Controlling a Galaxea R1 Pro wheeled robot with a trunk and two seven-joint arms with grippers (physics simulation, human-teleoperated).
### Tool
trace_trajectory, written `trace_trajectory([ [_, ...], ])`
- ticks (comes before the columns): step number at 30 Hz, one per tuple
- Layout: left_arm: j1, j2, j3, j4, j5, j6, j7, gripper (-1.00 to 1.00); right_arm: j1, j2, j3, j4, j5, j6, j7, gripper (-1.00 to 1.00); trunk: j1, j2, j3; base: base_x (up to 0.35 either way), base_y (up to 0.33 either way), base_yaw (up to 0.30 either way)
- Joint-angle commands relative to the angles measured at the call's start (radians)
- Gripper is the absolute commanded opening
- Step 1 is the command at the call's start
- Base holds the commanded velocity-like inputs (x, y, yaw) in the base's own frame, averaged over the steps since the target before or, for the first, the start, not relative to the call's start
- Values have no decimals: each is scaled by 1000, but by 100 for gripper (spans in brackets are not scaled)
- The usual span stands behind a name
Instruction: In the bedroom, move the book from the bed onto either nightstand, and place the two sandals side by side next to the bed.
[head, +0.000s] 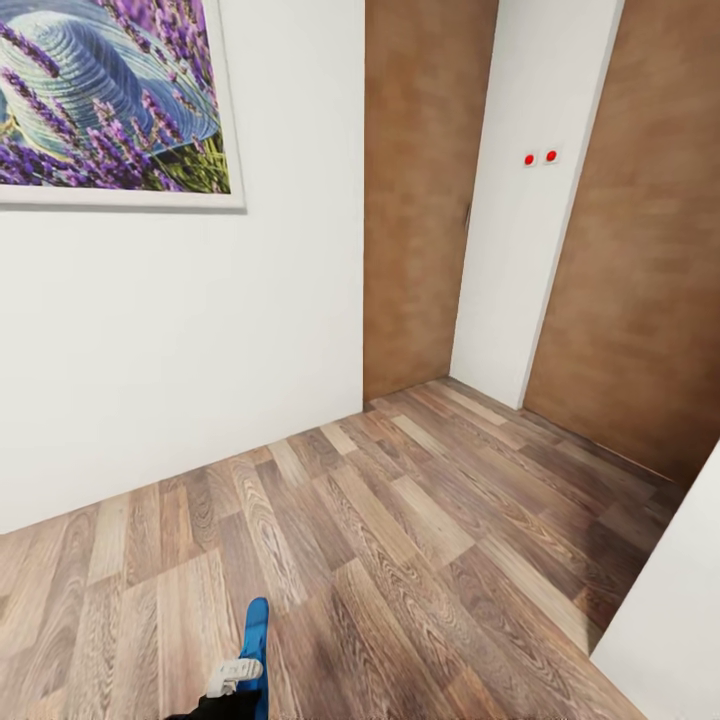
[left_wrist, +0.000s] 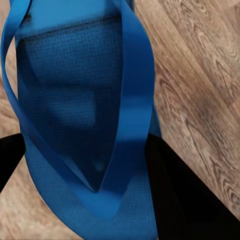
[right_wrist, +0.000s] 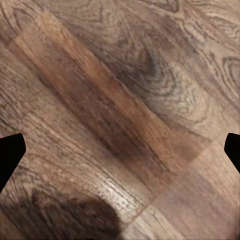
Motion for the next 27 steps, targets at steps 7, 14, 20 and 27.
trace_trajectory([
  [7, -1, 1, -6, 0, 7, -1, -2, -100, 0, 0, -3, -1, -4, 6, 4, 100, 0, 0, -12, 0, 0, 0],
  [14, -1, 1, -6, 0, 7, -1, -2, -100, 0, 0, -3, -1, 0, 5, 4, 100, 0, 0, -20, 0, 0, 0],
  [20, -1, 1, -6, -1, 7, -1, -2, -100, 0, 1, -3, -1, 1, 5, 4, 100, 0, 0, -22, 0, 0, 0],
  [27, -1, 1, -5, -1, 7, -1, -3, -100, 0, 1, -3, -1, 1, 5, 4, 100, 0, 0, -32, 0, 0, 0],
])
